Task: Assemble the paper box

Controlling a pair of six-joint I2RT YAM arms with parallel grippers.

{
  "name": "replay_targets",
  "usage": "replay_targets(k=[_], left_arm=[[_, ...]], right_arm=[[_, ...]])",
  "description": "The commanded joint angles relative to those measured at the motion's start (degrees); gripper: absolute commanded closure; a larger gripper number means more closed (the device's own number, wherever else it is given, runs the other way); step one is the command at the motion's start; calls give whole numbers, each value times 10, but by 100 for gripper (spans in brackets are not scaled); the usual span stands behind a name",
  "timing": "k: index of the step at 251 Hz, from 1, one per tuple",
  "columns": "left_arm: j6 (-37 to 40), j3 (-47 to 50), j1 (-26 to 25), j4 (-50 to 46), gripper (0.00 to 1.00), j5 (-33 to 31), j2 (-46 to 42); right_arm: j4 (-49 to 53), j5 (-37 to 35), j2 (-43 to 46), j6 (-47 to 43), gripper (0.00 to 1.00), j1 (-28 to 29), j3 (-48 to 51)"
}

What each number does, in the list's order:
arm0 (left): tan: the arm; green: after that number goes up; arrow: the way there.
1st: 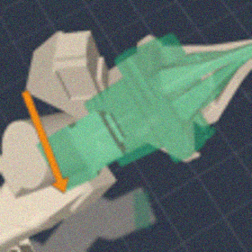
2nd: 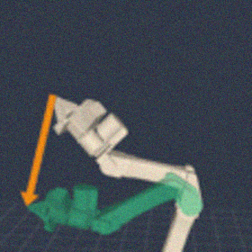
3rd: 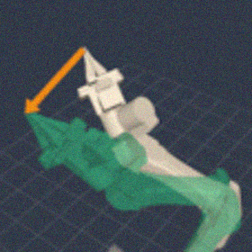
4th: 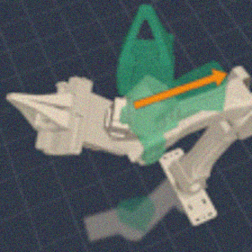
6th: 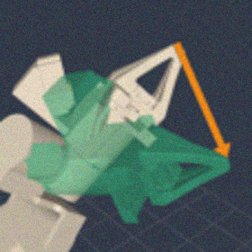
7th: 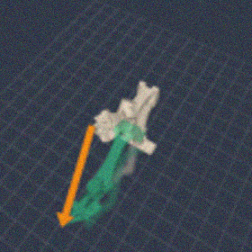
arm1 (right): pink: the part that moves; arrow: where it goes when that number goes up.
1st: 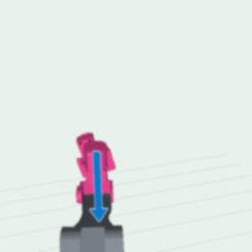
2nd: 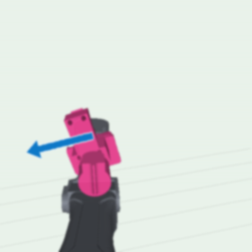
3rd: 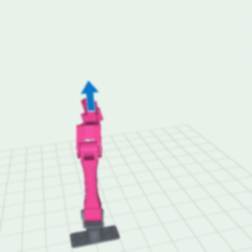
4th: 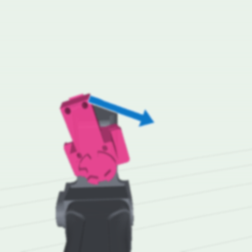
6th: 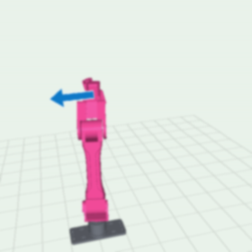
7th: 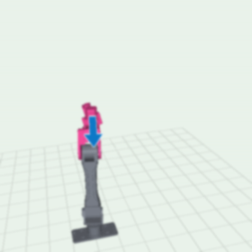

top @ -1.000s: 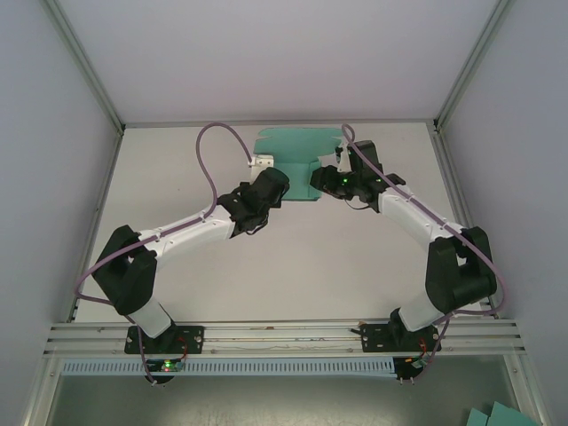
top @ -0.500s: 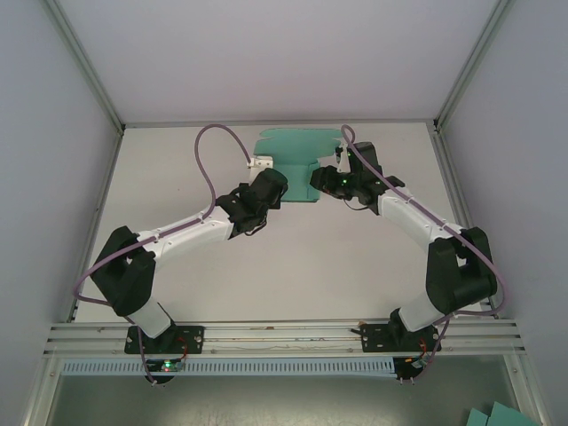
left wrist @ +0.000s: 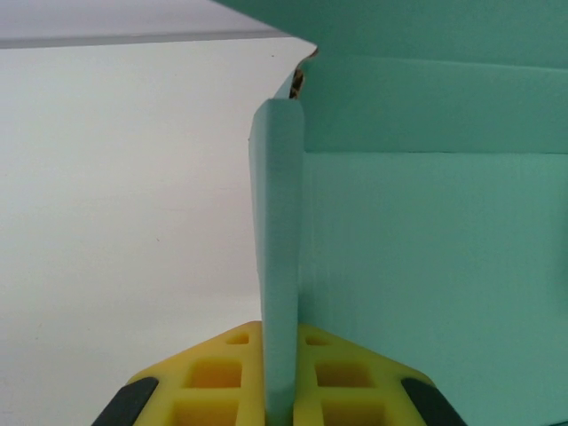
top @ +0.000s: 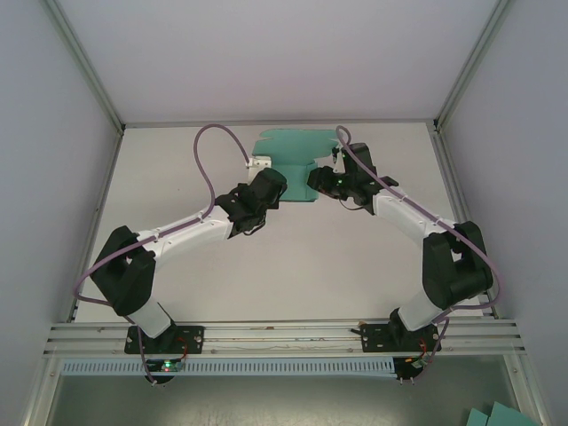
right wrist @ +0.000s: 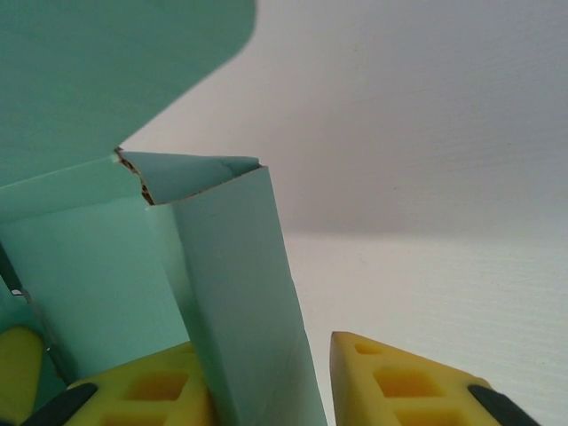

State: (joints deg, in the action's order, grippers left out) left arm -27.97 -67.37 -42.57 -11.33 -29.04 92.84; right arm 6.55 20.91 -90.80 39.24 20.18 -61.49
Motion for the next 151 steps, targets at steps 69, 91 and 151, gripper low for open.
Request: replay_targets(k=[69, 91, 151], left_arm=[[0, -21, -4, -4, 100, 10, -13], [1, -22, -4, -5, 100, 12, -15], [-12, -14, -4, 6, 100, 31, -27]], right_arm=[[5, -34, -3, -93, 73, 32, -3], [9, -35, 8, -131, 75, 35, 7], [-72, -103, 34, -24, 79, 31, 68]])
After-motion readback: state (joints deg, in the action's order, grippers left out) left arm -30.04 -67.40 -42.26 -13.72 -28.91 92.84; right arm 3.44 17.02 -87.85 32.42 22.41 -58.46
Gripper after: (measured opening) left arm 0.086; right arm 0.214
